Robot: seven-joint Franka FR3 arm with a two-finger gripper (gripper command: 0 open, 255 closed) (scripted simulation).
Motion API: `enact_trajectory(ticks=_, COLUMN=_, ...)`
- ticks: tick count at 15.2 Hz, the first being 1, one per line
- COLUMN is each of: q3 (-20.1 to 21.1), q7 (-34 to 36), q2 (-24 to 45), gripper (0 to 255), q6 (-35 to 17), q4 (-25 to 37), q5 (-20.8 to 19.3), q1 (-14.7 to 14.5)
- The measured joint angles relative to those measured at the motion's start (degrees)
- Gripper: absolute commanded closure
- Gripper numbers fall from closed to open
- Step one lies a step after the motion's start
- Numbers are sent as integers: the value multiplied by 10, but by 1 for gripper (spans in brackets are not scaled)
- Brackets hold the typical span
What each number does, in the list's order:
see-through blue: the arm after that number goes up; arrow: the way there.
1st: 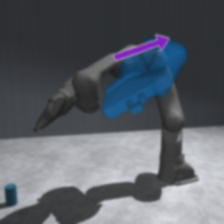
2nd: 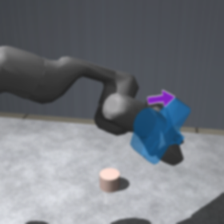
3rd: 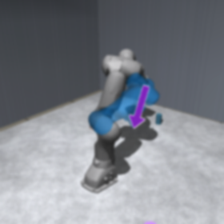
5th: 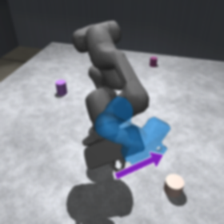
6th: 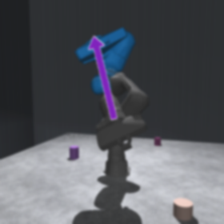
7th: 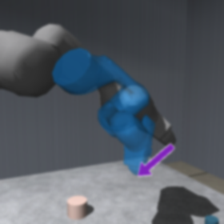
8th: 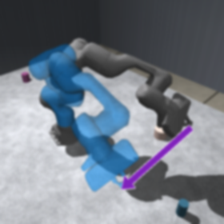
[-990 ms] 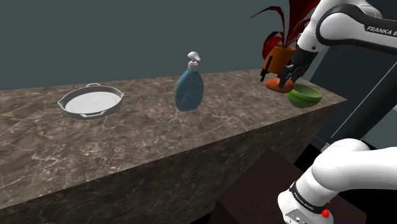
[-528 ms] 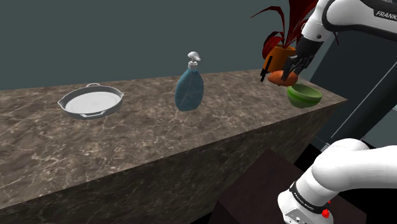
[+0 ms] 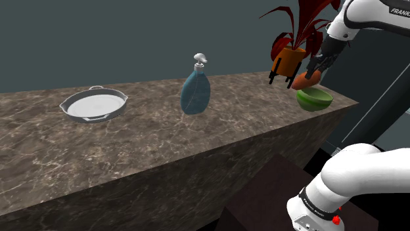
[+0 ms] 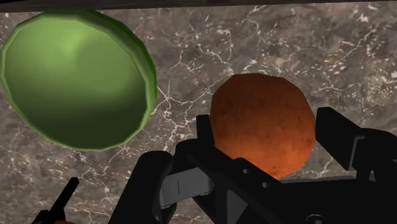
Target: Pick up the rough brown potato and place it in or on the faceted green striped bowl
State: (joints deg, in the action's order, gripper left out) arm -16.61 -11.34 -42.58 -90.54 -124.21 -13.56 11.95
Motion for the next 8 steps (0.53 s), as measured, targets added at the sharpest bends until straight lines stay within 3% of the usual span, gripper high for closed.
enact_trajectory(ticks=8, q3=-107, q7=-110, q2=56, gripper=255, q6=-13, q4=67, q5=-33, q1=7)
